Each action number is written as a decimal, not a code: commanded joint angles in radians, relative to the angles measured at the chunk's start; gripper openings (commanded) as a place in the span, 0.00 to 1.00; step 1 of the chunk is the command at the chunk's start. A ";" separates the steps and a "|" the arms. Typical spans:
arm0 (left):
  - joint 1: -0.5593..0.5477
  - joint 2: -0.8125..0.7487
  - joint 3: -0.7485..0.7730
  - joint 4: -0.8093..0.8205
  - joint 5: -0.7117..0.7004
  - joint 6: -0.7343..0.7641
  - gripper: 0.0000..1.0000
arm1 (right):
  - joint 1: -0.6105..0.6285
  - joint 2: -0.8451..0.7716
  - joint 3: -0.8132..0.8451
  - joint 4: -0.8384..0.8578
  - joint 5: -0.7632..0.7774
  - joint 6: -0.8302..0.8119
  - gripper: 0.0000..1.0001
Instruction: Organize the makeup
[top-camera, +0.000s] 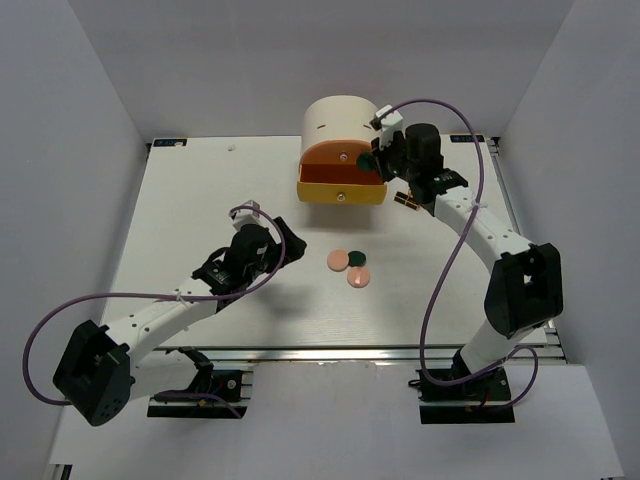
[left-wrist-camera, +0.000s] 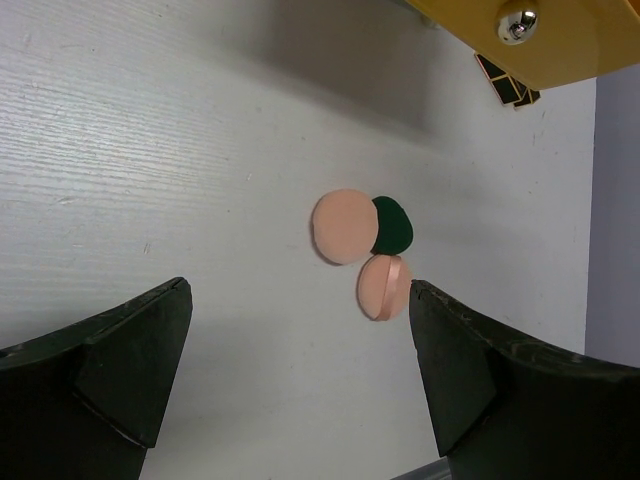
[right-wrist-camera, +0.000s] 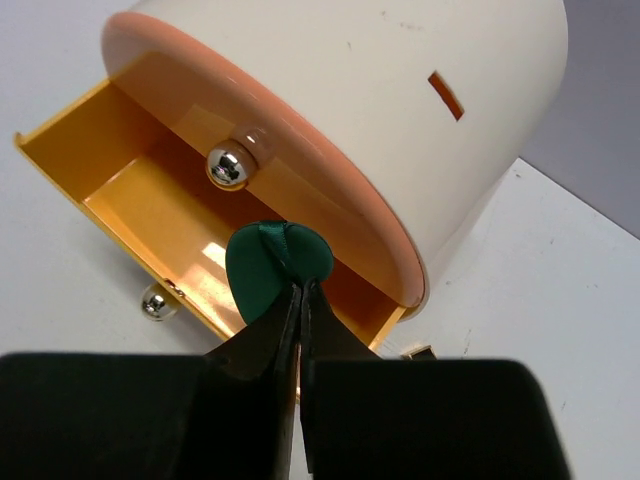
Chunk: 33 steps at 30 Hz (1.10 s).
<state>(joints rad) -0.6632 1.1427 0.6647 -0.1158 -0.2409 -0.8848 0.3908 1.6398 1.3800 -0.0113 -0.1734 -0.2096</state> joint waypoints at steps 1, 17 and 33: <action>0.004 -0.011 0.003 0.024 0.018 -0.003 0.98 | 0.008 0.008 0.024 0.056 0.058 -0.008 0.03; 0.004 0.104 0.052 0.070 0.095 0.033 0.97 | 0.010 0.002 -0.009 0.013 0.000 -0.050 0.52; -0.003 0.454 0.274 0.004 0.192 0.058 0.64 | -0.136 -0.425 -0.387 -0.205 -0.428 -0.171 0.00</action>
<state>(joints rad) -0.6632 1.5692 0.8799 -0.0875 -0.0818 -0.8459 0.3042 1.2392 1.0439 -0.1879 -0.5564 -0.3759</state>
